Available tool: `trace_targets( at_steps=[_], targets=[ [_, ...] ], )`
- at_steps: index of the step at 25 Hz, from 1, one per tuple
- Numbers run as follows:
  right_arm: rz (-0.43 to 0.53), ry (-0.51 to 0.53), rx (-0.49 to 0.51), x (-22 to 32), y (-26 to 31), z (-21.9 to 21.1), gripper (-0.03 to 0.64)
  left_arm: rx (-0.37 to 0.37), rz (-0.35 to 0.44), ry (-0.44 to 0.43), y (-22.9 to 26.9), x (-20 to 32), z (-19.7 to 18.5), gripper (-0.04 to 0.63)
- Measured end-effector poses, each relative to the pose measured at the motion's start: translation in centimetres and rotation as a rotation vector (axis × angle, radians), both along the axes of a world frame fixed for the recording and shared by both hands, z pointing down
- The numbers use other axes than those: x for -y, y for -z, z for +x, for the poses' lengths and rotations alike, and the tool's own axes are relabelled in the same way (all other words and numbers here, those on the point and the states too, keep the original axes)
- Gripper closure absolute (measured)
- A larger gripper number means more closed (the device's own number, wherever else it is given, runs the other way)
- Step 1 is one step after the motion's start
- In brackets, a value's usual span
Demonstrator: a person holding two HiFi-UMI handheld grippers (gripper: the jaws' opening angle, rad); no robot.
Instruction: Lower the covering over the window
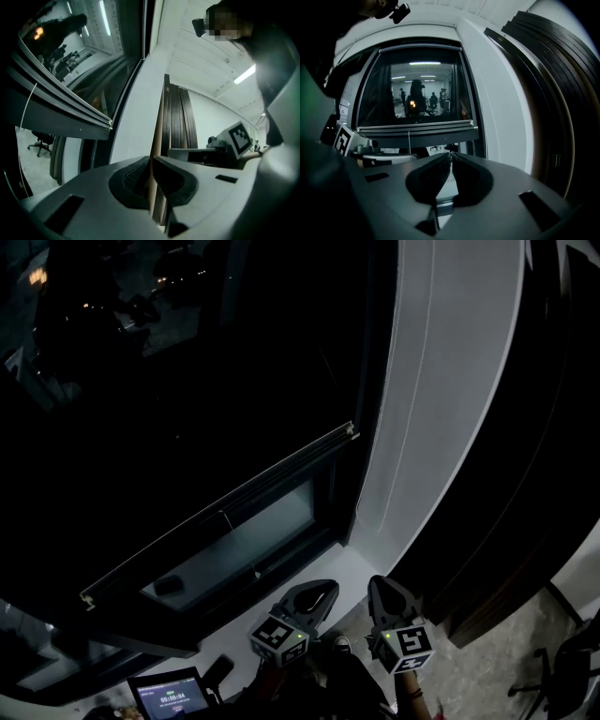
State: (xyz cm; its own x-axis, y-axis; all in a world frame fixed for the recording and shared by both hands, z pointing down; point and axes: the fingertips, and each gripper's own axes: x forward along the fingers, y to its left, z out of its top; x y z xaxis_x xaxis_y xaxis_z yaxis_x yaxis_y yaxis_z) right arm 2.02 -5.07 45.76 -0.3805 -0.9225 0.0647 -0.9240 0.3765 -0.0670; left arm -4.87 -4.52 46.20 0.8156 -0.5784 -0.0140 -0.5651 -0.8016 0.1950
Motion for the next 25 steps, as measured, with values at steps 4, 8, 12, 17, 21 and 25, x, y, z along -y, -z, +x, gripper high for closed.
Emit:
trace_targets(
  at_steps=[4, 8, 12, 17, 21, 25],
  targets=[
    [0.057, 0.038, -0.037, 5.4, 2.5, 1.5, 0.598, 0.005, 0.000, 0.025, 0.2, 3.2, 1.3, 0.585],
    [0.093, 0.084, -0.061, 11.1, 4.9, 3.1, 0.598, -0.013, 0.027, 0.069, 1.4, 7.2, 3.0, 0.586],
    [0.106, 0.115, -0.088, 16.3, 6.6, 4.4, 0.597, -0.002, 0.039, 0.104, 2.1, 10.5, 4.2, 0.585],
    [0.116, 0.121, -0.098, 21.9, 8.2, 5.6, 0.595, 0.004, 0.068, 0.156, 1.8, 13.3, 4.8, 0.584],
    [0.107, 0.135, -0.097, 25.8, 8.7, 5.5, 0.534, 0.028, 0.050, 0.166, 1.3, 14.0, 5.2, 0.584],
    [0.107, 0.088, -0.101, 29.3, 9.4, 5.8, 0.528, 0.048, 0.038, 0.180, 0.8, 14.9, 4.8, 0.584]
  ],
)
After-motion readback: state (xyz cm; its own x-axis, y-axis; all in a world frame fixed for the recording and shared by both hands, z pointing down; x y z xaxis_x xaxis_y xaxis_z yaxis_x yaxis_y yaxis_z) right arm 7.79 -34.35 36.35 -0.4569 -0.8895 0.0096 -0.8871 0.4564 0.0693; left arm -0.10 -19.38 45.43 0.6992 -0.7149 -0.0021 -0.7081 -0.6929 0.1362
